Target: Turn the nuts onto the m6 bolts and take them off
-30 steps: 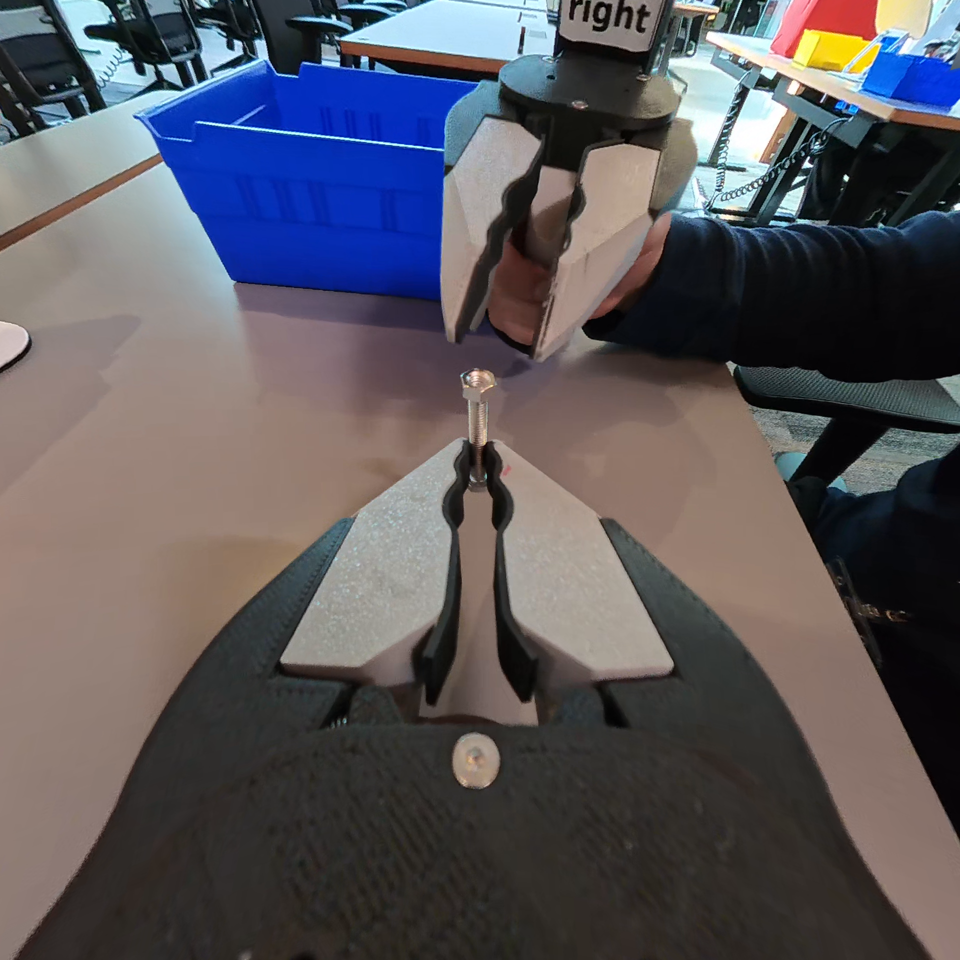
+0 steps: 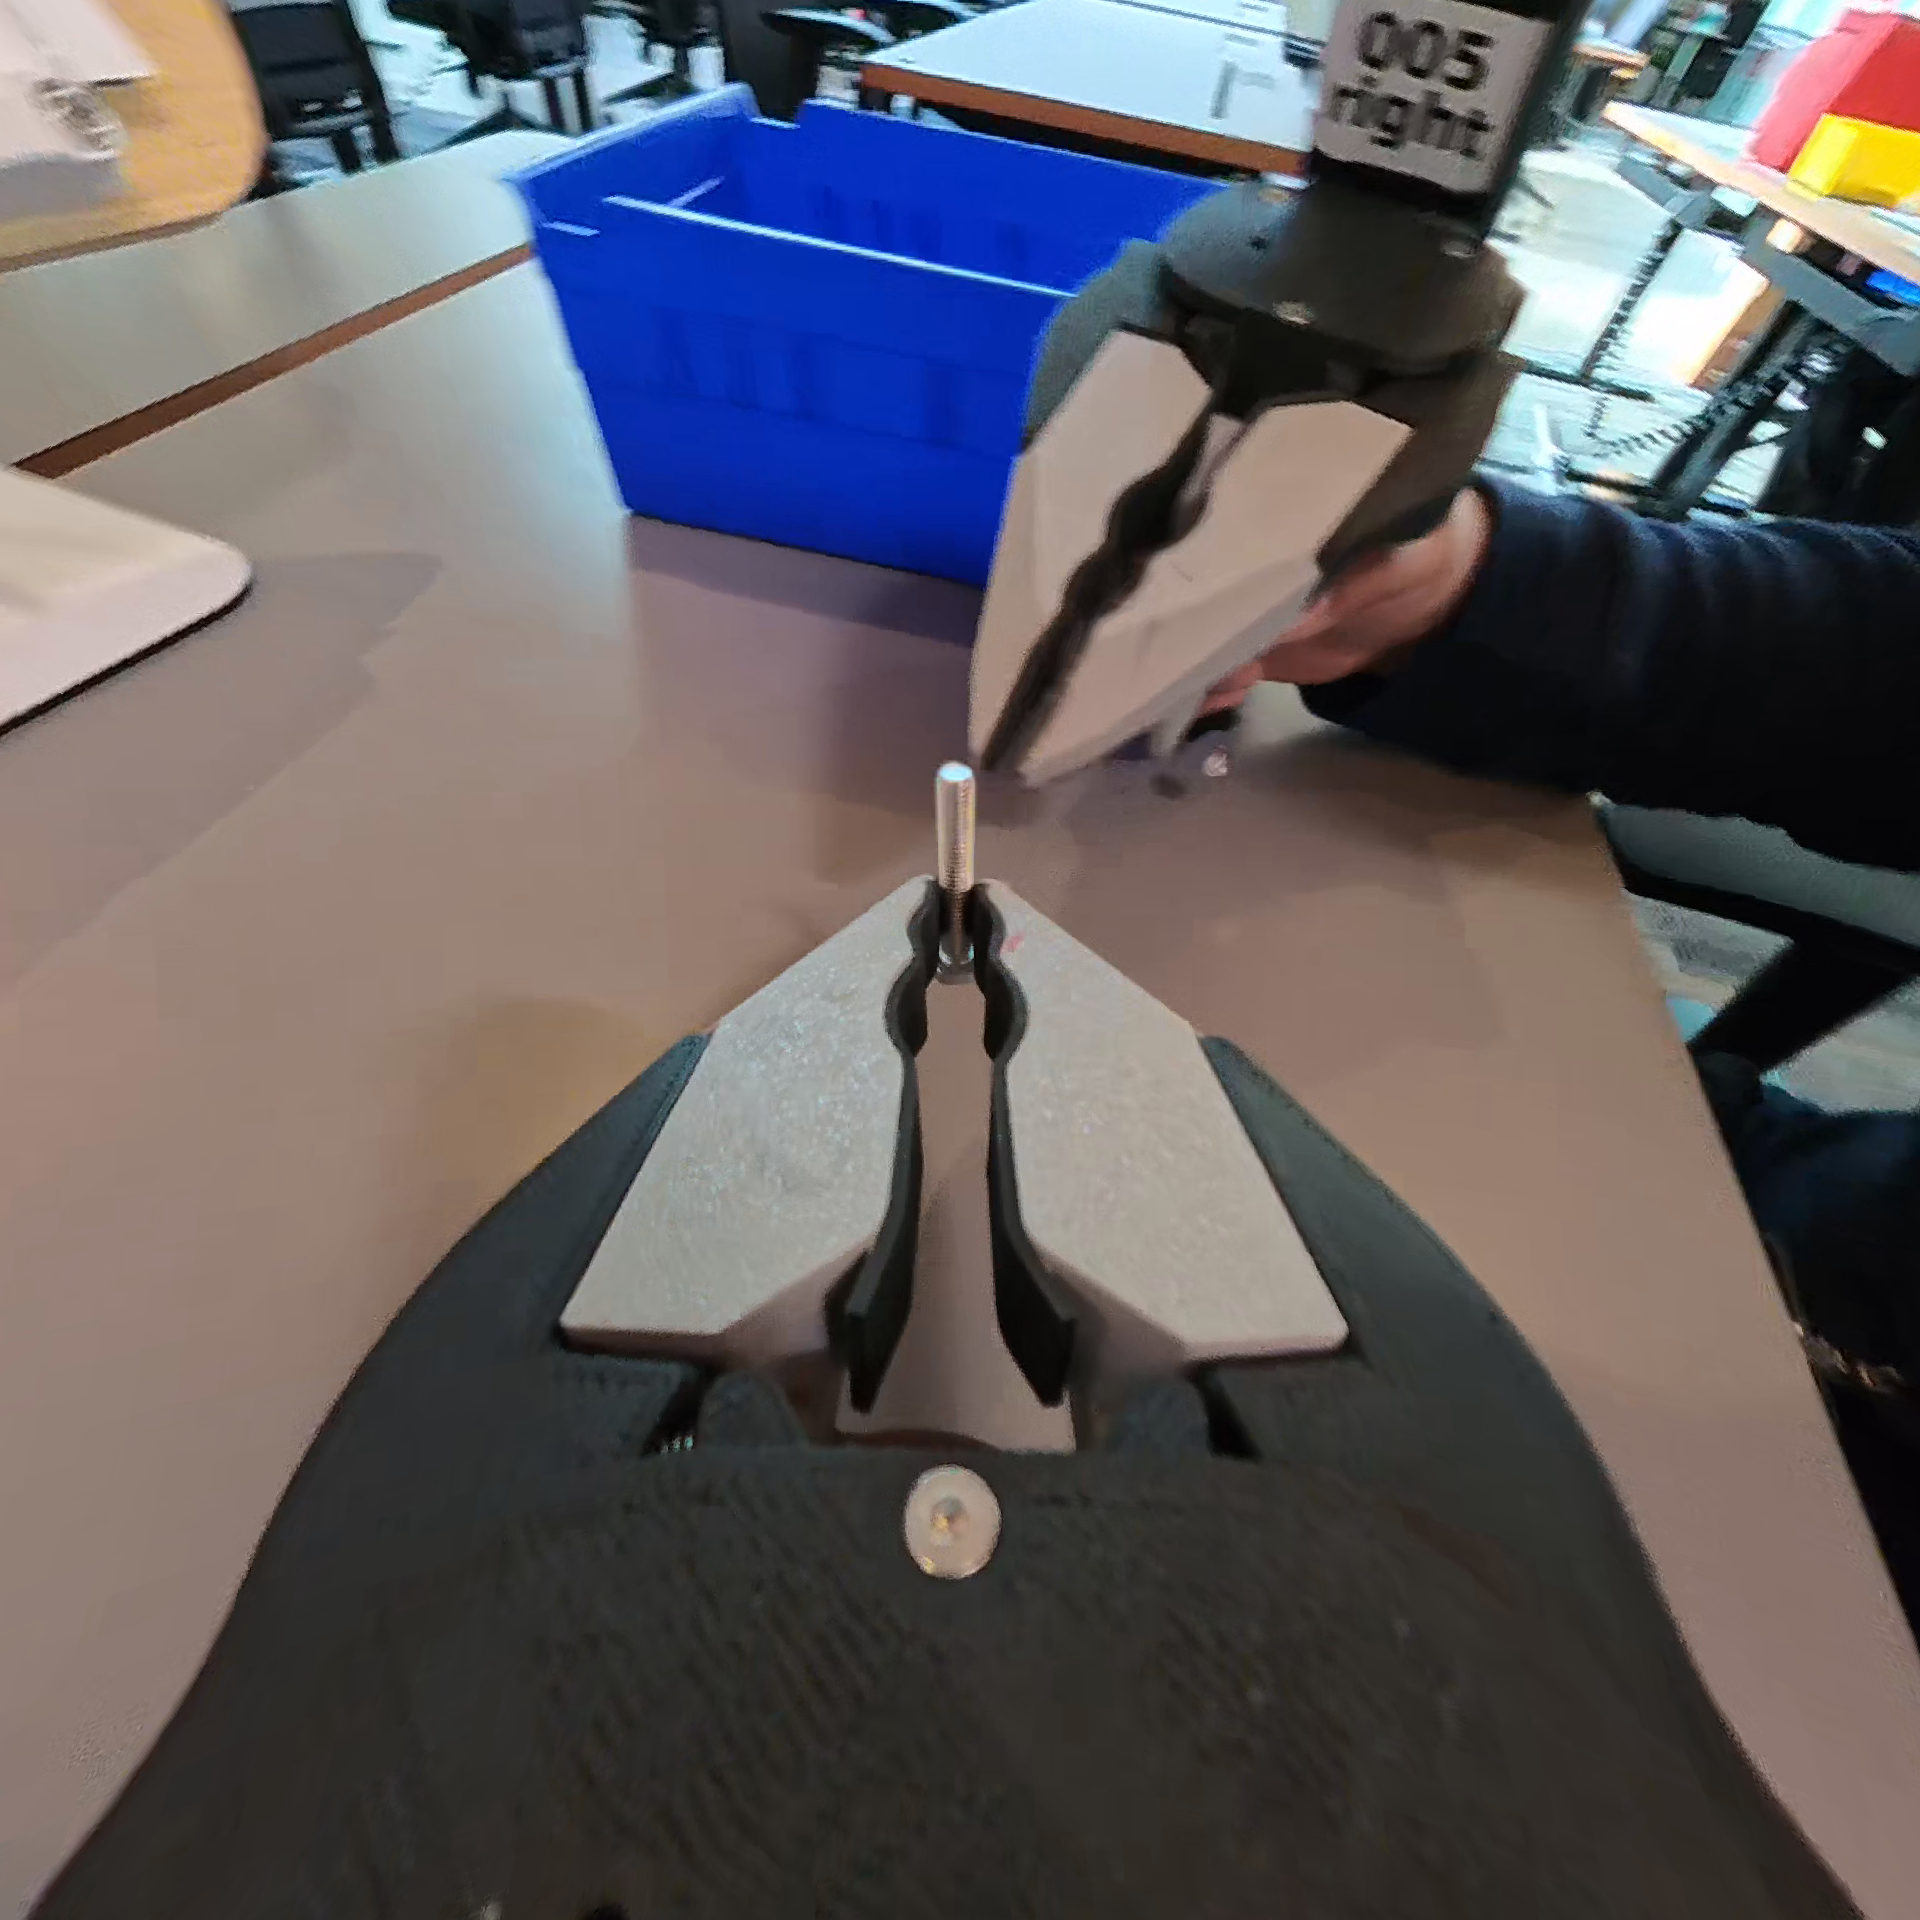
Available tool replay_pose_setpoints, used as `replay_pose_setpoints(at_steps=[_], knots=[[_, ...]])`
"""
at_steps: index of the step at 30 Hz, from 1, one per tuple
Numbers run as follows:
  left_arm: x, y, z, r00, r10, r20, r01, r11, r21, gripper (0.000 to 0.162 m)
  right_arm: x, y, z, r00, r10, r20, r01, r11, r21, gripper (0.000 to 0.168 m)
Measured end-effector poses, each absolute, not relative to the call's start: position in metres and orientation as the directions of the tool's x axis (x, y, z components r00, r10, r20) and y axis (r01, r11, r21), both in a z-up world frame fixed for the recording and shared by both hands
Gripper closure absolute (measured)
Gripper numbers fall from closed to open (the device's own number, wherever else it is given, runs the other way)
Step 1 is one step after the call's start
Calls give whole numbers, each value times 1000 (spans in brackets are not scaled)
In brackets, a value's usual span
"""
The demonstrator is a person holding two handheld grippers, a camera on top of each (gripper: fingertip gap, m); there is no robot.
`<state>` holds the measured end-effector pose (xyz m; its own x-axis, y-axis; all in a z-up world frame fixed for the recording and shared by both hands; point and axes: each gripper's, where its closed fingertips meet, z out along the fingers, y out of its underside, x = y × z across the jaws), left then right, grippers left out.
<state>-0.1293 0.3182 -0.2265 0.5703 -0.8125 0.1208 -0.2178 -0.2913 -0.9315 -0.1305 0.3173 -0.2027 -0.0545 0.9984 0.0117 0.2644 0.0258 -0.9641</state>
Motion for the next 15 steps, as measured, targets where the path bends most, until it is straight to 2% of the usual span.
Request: replay_pose_setpoints(at_steps=[4,5,8,10,12,15], knots=[[-144,331,-223,633,-756,167,-144,-328,-934,159,-131,329,-202,15,999,37,234,33,-972,167],[-144,331,-223,635,-754,169,-142,-329,-934,159,-131,338,-202,73,995,63,218,46,-975,166],[-142,330,-225,635,-759,144,-170,-320,-932,159,-133,337,-205,69,991,118,229,99,-968,167],[-141,329,-227,637,-760,126,-192,-314,-930,159,-134,328,-203,34,992,119,240,108,-965,165],[-142,331,-228,645,-753,126,-191,-320,-928,159,-130,311,-200,-20,994,109,277,111,-955,155],[-145,333,-225,652,-744,145,-164,-324,-932,159,-105,234,-189,-250,968,24,331,109,-937,146]])
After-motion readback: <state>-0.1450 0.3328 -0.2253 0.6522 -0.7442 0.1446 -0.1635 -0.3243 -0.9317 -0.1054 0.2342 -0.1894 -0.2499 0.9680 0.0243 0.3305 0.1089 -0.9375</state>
